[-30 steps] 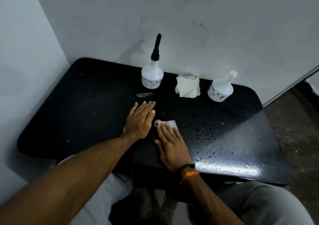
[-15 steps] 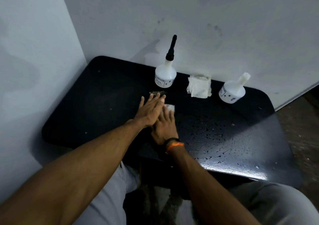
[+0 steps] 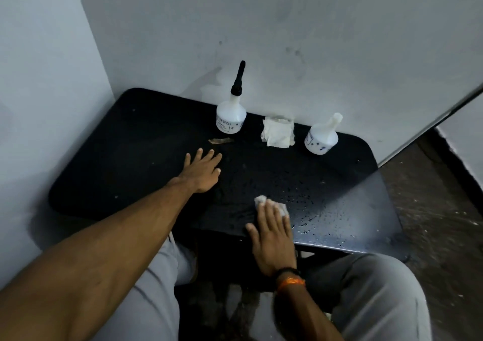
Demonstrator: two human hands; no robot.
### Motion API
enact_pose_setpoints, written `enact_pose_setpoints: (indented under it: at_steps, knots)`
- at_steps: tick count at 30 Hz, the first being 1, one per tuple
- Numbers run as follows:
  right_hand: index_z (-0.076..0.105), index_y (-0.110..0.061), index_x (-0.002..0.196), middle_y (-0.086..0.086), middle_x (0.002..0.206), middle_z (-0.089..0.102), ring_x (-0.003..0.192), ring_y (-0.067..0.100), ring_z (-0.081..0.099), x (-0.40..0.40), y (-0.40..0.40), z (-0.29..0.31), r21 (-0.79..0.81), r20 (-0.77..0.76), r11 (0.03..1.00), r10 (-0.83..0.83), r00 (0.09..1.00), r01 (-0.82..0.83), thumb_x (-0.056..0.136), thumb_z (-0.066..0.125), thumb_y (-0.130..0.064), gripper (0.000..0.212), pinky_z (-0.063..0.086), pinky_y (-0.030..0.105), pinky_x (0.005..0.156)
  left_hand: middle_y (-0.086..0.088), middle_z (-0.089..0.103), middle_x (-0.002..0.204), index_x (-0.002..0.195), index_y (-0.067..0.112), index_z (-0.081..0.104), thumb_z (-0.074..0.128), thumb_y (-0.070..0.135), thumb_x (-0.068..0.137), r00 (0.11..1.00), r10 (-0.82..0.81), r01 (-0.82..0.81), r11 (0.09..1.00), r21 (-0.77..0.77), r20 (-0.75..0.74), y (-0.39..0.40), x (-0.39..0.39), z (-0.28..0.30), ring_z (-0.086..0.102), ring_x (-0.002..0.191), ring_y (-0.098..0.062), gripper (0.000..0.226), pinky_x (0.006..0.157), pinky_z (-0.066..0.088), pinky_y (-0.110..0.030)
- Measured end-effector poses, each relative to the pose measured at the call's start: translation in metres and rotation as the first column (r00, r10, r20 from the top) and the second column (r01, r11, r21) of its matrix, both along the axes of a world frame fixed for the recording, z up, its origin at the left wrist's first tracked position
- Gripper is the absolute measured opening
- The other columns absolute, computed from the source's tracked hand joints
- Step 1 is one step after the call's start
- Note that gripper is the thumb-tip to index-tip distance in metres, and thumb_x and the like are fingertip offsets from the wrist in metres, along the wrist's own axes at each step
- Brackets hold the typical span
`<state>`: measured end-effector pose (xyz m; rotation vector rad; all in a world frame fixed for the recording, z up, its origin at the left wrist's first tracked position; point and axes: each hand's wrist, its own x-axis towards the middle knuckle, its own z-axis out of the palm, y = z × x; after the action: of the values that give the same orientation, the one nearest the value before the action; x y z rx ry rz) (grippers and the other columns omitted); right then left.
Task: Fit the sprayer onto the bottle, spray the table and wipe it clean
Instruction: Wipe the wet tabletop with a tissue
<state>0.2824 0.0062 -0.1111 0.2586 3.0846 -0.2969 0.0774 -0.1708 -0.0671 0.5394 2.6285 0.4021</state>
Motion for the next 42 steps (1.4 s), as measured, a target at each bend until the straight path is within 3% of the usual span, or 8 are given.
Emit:
enact_pose_setpoints:
  at_steps: [4, 7, 13, 19, 24, 31, 37, 42]
  knots:
    - [-0.004, -0.011, 0.159, 0.012, 0.168, -0.007, 0.155, 0.025, -0.011, -0.030, 0.025, 0.008, -0.033, 0.072, 0.974, -0.220, 0.973, 0.223, 0.103, 0.019, -0.057, 0.076, -0.006, 0.046, 0.125, -0.001, 0.000, 0.169, 0.161, 0.026, 0.009, 0.028, 0.031, 0.108, 1.000, 0.002, -0.002, 0.999, 0.034, 0.010, 0.004, 0.006, 0.010, -0.008, 0.156, -0.028, 0.057, 0.124, -0.007, -0.054]
    - [0.000, -0.001, 0.158, 0.024, 0.166, -0.006, 0.154, 0.037, -0.008, -0.072, -0.002, 0.013, -0.042, 0.154, 0.965, -0.251, 0.955, 0.261, 0.103, 0.022, -0.057, 0.081, -0.005, 0.055, 0.123, -0.001, 0.001, 0.169, 0.161, 0.025, 0.010, 0.029, 0.031, 0.108, 1.000, 0.017, -0.017, 0.999, 0.047, 0.012, 0.007, 0.009, 0.015, -0.007, 0.156, -0.028, 0.057, 0.125, -0.006, -0.053]
    - [0.007, -0.006, 0.159, 0.017, 0.167, -0.005, 0.154, 0.035, -0.011, -0.073, -0.077, 0.001, -0.033, 0.082, 0.991, 0.132, 0.988, -0.129, 0.101, 0.019, -0.059, 0.079, -0.008, 0.054, 0.123, -0.001, 0.004, 0.169, 0.161, 0.024, 0.013, 0.029, 0.031, 0.108, 1.000, 0.007, -0.008, 0.996, 0.086, 0.005, 0.025, 0.009, 0.021, -0.005, 0.156, -0.027, 0.056, 0.125, -0.003, -0.052]
    - [0.008, -0.018, 0.161, 0.002, 0.168, 0.002, 0.155, 0.017, -0.007, -0.002, -0.028, -0.011, 0.065, -0.036, 0.953, 0.299, 0.953, -0.297, 0.104, 0.019, -0.056, 0.069, 0.000, 0.044, 0.126, -0.002, 0.005, 0.169, 0.160, 0.023, 0.015, 0.028, 0.034, 0.108, 1.000, -0.011, 0.012, 0.999, 0.038, -0.012, 0.029, 0.009, 0.015, -0.002, 0.156, -0.027, 0.055, 0.125, -0.001, -0.053]
    - [0.005, -0.017, 0.161, 0.001, 0.169, 0.000, 0.155, 0.015, -0.008, 0.029, 0.046, -0.003, 0.071, -0.006, 0.997, -0.029, 1.000, 0.029, 0.101, 0.013, -0.058, 0.072, -0.003, 0.039, 0.126, -0.003, 0.005, 0.169, 0.160, 0.023, 0.016, 0.030, 0.038, 0.107, 0.996, -0.081, 0.083, 0.996, 0.038, -0.042, 0.047, 0.014, 0.006, -0.002, 0.156, -0.028, 0.057, 0.124, -0.001, -0.052]
    - [0.008, -0.008, 0.159, 0.013, 0.168, 0.006, 0.156, 0.026, 0.002, 0.004, 0.103, 0.010, 0.002, 0.028, 0.884, -0.468, 0.883, 0.468, 0.104, 0.023, -0.055, 0.075, 0.001, 0.043, 0.126, -0.002, 0.004, 0.169, 0.160, 0.023, 0.015, 0.035, 0.036, 0.106, 0.976, -0.205, 0.210, 0.975, 0.066, -0.076, 0.072, 0.021, 0.004, -0.004, 0.156, -0.026, 0.059, 0.124, -0.002, -0.051]
    - [0.004, -0.003, 0.158, 0.019, 0.167, 0.000, 0.155, 0.030, -0.002, -0.032, 0.136, 0.015, -0.011, 0.094, 0.830, -0.555, 0.827, 0.558, 0.103, 0.019, -0.059, 0.081, -0.001, 0.049, 0.125, 0.000, 0.003, 0.169, 0.160, 0.022, 0.014, 0.034, 0.032, 0.106, 0.962, -0.253, 0.262, 0.961, 0.084, -0.101, 0.090, 0.022, 0.007, -0.005, 0.156, -0.024, 0.059, 0.124, -0.003, -0.051]
    - [-0.002, -0.002, 0.158, 0.021, 0.166, -0.004, 0.155, 0.032, -0.007, -0.067, 0.139, 0.009, -0.032, 0.077, 0.861, -0.505, 0.860, 0.508, 0.101, 0.018, -0.062, 0.085, -0.004, 0.051, 0.125, 0.000, 0.001, 0.169, 0.161, 0.022, 0.012, 0.036, 0.031, 0.106, 0.953, -0.284, 0.290, 0.956, 0.053, -0.104, 0.104, 0.022, 0.002, -0.005, 0.156, -0.026, 0.061, 0.124, -0.002, -0.052]
